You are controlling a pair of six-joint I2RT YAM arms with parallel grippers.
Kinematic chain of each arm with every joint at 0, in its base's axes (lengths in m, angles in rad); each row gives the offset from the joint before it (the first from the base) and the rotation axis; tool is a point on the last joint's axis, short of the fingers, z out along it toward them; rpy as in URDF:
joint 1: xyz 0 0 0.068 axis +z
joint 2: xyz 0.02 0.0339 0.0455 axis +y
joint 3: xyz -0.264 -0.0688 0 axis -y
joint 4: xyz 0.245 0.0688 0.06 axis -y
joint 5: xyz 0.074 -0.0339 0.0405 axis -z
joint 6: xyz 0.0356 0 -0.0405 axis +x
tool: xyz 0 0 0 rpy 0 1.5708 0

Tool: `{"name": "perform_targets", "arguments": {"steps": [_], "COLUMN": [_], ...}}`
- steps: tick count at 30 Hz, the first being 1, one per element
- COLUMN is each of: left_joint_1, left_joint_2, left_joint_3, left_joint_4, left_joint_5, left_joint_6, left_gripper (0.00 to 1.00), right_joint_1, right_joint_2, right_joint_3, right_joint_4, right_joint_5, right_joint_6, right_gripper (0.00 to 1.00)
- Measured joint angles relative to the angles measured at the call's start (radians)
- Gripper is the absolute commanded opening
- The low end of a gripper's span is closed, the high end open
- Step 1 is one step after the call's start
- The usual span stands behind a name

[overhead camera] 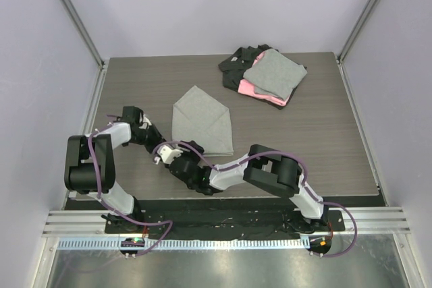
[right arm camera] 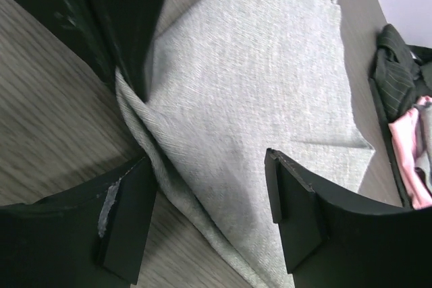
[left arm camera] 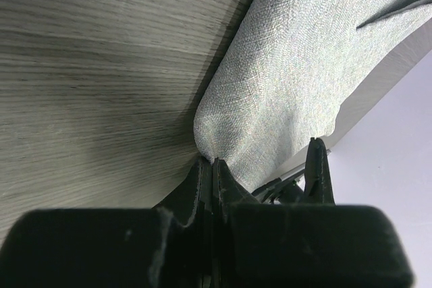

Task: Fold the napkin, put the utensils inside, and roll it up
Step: Roll the napkin with the utensil

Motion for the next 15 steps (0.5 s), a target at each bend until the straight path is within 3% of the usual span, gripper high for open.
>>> {"name": "perform_targets", "arguments": {"steps": [15], "left_joint_1": [0.010], "left_joint_2": [-0.013], "left_joint_3": [0.000], "left_joint_4": [-0.004], "left_joint_5": [0.003], "left_joint_6": [0.000], "left_gripper": [0.00], "right_joint_1": [-0.014], "right_joint_2": [-0.048], "right_joint_3": [-0.151], "right_joint_4": [0.107], "right_joint_5": [0.110], "right_joint_6": [-0.031], "right_gripper": [0.70]}}
